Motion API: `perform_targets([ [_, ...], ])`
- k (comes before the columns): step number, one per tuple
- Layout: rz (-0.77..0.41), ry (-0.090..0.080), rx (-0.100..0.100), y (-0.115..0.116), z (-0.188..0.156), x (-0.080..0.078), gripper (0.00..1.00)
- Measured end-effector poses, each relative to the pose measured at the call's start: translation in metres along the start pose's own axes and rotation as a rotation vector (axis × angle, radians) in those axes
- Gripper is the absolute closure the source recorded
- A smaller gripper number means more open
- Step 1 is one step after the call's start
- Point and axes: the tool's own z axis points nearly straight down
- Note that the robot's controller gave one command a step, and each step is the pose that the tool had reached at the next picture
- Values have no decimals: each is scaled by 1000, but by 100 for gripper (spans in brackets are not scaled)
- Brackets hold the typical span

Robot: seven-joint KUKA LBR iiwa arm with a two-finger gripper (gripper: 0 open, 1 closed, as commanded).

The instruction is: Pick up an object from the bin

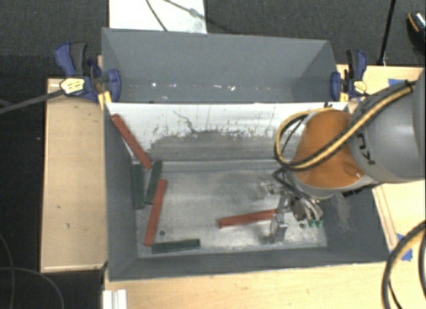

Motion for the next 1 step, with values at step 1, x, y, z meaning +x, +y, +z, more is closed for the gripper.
perform_targets([
  [1, 0, 0, 4, -5, -1, 1, 100],
])
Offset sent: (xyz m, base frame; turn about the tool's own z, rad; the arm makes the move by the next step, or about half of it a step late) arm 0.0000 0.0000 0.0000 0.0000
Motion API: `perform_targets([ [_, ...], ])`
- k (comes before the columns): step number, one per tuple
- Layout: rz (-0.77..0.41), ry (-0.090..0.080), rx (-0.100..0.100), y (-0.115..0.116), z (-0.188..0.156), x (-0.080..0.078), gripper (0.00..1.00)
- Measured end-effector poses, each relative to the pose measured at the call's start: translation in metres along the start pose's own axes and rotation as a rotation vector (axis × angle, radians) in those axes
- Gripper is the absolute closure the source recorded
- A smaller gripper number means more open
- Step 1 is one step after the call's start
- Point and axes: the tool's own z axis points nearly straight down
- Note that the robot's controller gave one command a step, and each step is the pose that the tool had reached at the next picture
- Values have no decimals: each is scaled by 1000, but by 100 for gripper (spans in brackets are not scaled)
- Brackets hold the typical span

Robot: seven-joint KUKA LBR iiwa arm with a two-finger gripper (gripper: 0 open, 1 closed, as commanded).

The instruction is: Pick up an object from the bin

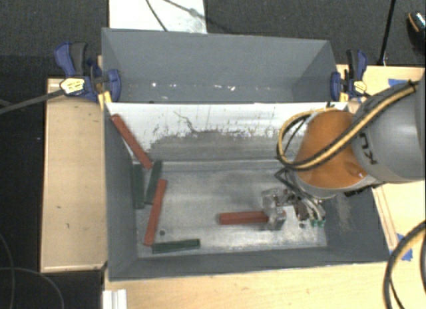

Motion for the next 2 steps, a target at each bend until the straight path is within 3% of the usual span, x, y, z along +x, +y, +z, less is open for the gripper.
perform_targets([
  [1, 33, -11, 1, -15, -128, 2, 100],
  [2, -334, -9, 2, -5, -226, -1, 100],
])
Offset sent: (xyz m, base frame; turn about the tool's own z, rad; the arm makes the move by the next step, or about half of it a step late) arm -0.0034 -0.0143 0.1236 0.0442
